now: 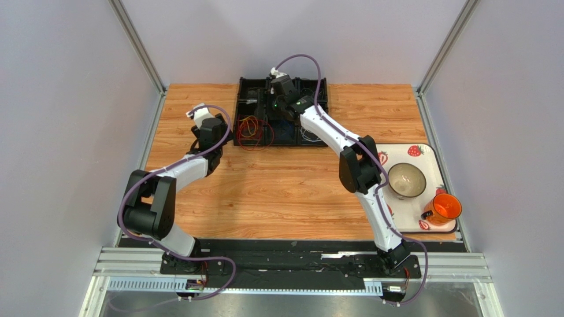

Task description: Untangle the cables

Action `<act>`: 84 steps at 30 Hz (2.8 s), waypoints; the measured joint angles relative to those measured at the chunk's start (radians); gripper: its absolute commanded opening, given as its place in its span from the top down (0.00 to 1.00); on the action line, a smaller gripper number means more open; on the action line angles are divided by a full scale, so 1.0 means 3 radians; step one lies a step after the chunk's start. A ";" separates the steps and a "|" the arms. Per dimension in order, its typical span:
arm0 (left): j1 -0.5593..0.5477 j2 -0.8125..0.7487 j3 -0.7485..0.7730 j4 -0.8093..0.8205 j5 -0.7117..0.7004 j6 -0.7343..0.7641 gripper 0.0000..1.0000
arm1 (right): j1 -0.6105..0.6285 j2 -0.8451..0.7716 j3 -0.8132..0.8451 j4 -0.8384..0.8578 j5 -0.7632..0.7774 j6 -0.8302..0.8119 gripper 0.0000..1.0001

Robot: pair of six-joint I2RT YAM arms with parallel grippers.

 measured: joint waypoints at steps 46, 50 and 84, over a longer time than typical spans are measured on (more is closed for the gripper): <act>0.0000 0.0025 0.0017 -0.0006 0.0025 0.0001 0.30 | 0.0086 -0.0118 -0.0067 -0.0806 -0.0006 -0.0118 1.00; 0.0000 0.0025 0.0017 -0.0006 0.0025 0.0001 0.30 | 0.0097 -0.0109 0.0048 -0.0753 -0.0081 -0.0118 1.00; 0.0000 0.0050 0.0079 -0.0041 0.0025 0.0003 0.30 | 0.0223 0.0459 0.0020 0.0664 0.0662 -0.0430 0.84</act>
